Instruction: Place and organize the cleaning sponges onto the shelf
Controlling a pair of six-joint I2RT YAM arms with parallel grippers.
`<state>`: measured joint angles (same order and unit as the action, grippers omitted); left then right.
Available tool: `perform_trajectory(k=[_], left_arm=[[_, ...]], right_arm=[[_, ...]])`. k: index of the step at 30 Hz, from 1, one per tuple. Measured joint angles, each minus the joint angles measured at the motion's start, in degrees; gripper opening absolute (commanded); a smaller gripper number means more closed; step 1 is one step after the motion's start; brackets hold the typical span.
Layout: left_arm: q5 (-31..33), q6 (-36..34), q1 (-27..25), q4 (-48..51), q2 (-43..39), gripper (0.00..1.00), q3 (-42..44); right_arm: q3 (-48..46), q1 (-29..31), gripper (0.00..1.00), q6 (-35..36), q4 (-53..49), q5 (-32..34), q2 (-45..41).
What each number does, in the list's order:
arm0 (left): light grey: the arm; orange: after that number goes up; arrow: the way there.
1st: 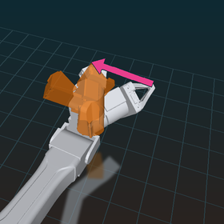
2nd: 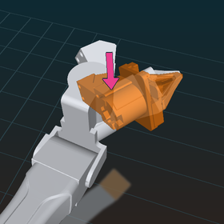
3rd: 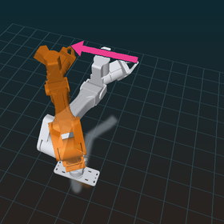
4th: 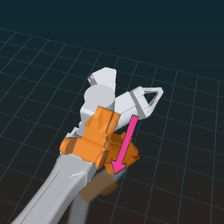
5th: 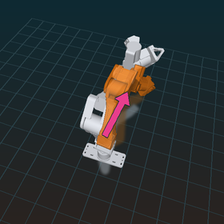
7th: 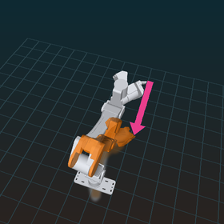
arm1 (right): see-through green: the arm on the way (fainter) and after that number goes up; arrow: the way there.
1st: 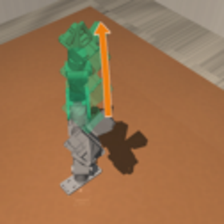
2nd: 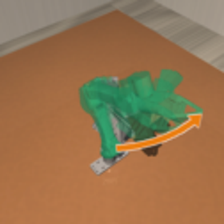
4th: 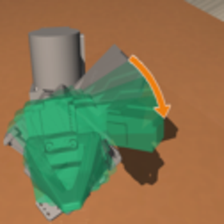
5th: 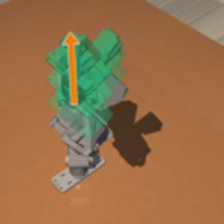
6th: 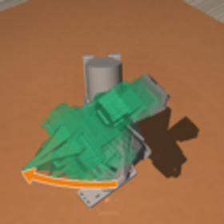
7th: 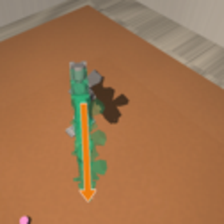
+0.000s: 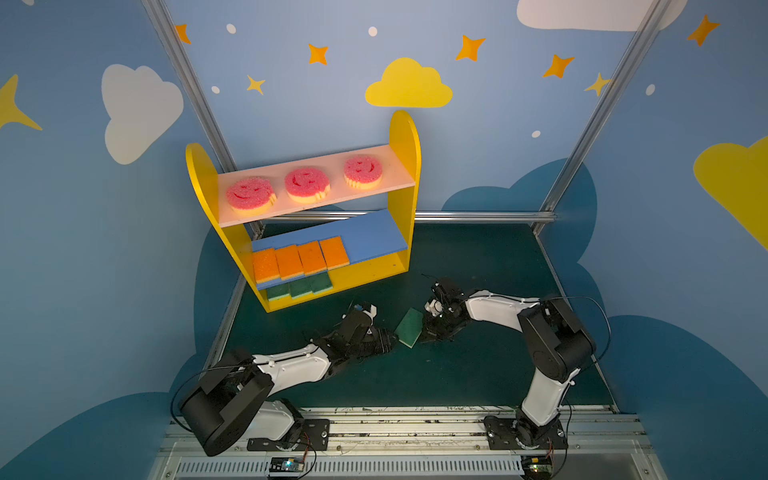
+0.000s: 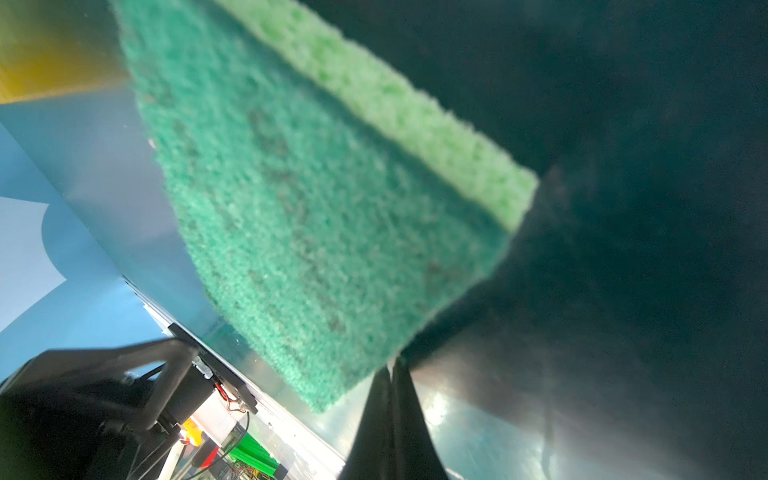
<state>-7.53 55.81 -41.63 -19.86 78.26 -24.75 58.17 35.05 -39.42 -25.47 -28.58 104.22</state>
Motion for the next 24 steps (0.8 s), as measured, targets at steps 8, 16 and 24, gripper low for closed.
perform_trajectory(k=[8, 16, 24], left_arm=[[7.5, 5.8, -4.1, -2.4, 1.5, 0.49, 0.0], [11.3, 10.6, -6.9, -5.2, 7.8, 0.44, -2.4], [12.9, 15.1, -8.7, -11.6, 15.4, 0.39, -4.2]], right_arm=[[0.0, 0.6, 0.00, -0.2, 0.0, -0.1, 0.0], [0.0, 0.9, 0.00, -0.2, 0.0, -0.4, 0.0], [-0.2, 0.8, 0.00, -0.1, 0.0, -0.5, 0.0]])
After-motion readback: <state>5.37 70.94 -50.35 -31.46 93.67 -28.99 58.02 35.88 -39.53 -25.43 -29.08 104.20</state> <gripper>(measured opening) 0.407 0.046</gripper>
